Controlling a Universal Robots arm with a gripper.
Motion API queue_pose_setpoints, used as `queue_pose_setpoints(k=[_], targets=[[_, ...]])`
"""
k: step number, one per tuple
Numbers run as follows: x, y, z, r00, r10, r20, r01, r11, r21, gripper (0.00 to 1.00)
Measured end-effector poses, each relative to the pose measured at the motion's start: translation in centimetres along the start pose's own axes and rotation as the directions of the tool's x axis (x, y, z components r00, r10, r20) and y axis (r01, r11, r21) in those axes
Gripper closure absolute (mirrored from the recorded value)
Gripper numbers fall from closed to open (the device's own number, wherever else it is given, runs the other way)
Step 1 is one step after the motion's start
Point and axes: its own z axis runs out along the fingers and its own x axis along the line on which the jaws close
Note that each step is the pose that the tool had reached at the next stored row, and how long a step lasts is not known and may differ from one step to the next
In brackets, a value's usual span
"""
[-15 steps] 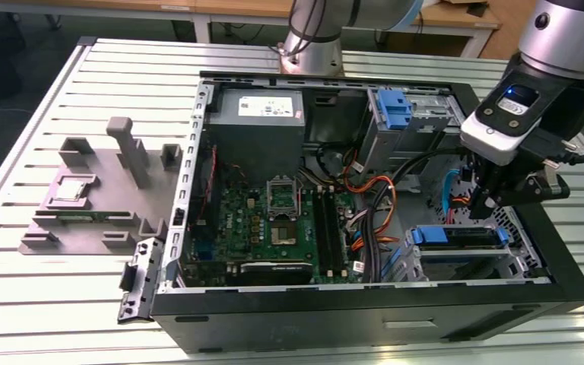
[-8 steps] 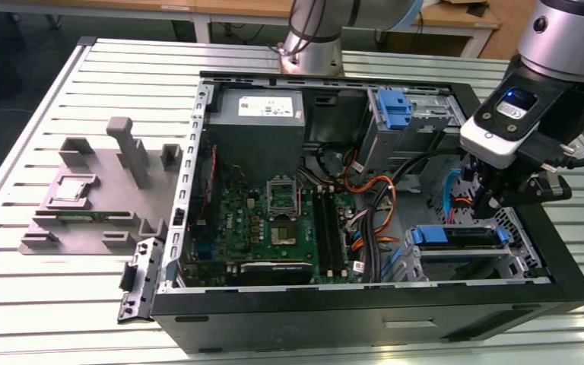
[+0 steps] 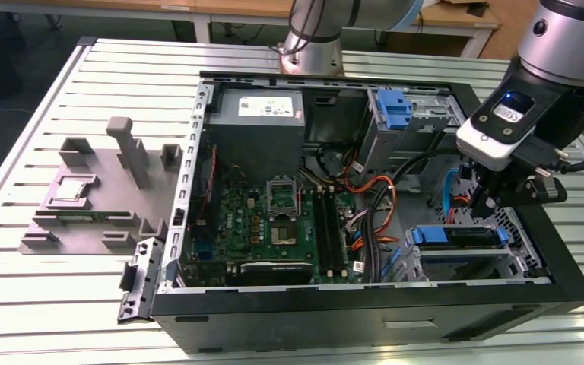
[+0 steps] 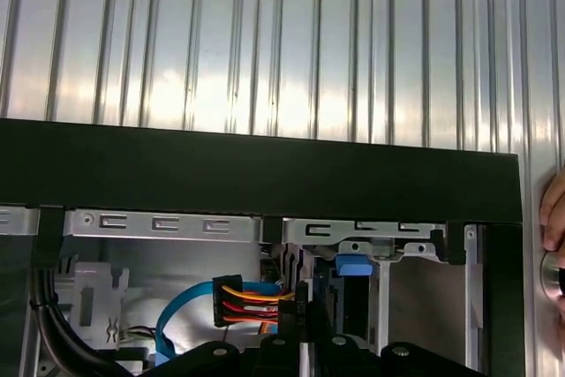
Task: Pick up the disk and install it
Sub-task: 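Insert the first disk wire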
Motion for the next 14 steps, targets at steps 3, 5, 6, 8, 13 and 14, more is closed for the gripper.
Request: queue_pose_setpoints(k=[3, 5, 6, 8, 13, 14], targets=[[-0.39, -0.06, 0.08, 1.0, 0.001, -0.0066, -0.001, 1.0, -0.0015, 0.84], [-0.46, -0.09, 0.09, 1.0, 0.001, -0.0086, -0.001, 1.0, -0.0022, 0.84], [-0.45, -0.08, 0.09, 1.0, 0.001, -0.0089, -0.001, 1.0, -0.0023, 0.84], [-0.46, -0.09, 0.09, 1.0, 0.001, -0.009, -0.001, 1.0, -0.0022, 0.84], [-0.46, -0.09, 0.09, 1.0, 0.001, -0.0097, -0.001, 1.0, -0.0023, 0.84], [-0.46, -0.08, 0.09, 0.9999, 0.001, -0.0108, -0.001, 1.0, -0.0023, 0.84]])
